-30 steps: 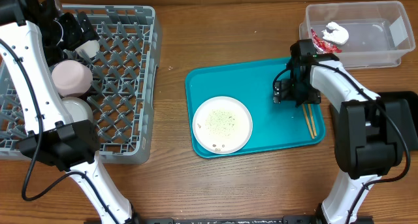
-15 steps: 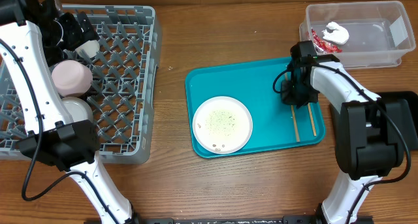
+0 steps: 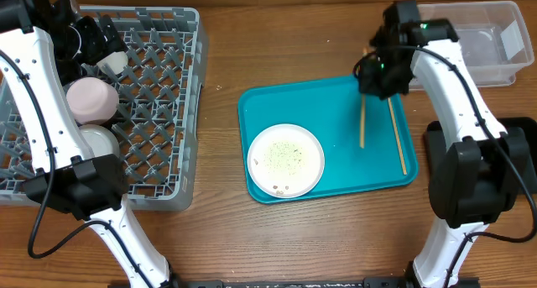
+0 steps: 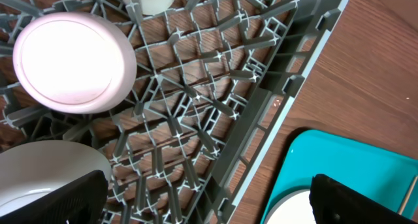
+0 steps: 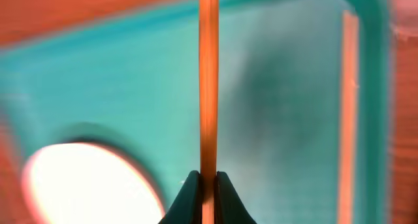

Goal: Sort waste into correct bins and load items into the dishwasher
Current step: 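Lift the chopstick and carry it left to the grey rack, then insert the chopstick upright into the rack and release it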

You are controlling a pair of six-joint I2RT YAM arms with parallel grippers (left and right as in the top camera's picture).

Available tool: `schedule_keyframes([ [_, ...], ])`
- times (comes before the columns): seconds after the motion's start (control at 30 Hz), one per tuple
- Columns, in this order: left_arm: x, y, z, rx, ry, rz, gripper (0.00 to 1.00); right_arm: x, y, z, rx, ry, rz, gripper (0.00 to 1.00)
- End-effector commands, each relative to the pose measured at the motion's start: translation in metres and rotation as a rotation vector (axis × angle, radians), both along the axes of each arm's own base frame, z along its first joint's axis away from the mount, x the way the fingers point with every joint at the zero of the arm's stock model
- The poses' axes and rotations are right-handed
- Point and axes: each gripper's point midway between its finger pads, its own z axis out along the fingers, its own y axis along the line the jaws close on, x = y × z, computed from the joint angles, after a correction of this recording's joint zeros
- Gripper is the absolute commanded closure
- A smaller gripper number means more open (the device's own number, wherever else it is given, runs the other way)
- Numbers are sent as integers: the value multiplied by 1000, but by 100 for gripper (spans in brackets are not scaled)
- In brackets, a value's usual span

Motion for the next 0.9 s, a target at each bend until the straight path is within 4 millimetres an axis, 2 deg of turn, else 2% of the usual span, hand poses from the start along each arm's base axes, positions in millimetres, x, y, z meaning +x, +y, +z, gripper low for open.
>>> schedule_keyframes([
  [0.0, -5, 0, 14, 9, -27, 13, 0, 8, 58, 43, 256, -40, 1, 96],
  [0.1, -5, 0, 14, 9, -27, 13, 0, 11, 100, 59, 386, -54, 7, 96],
  [0.2, -5, 0, 14, 9, -27, 13, 0, 11, 145, 69, 443, -87, 28, 96],
  [0.4, -5, 0, 14, 9, -27, 13, 0, -2, 255, 96, 535, -239, 151, 96],
  [0.5, -5, 0, 14, 9, -27, 13, 0, -12, 305, 103, 548, -320, 152, 96],
  [0.73, -5, 0, 14, 9, -27, 13, 0, -44, 382, 87, 637, -287, 126, 96],
  [0.87, -5, 0, 14, 9, -27, 13, 0, -56, 407, 75, 670, -264, 131, 96],
])
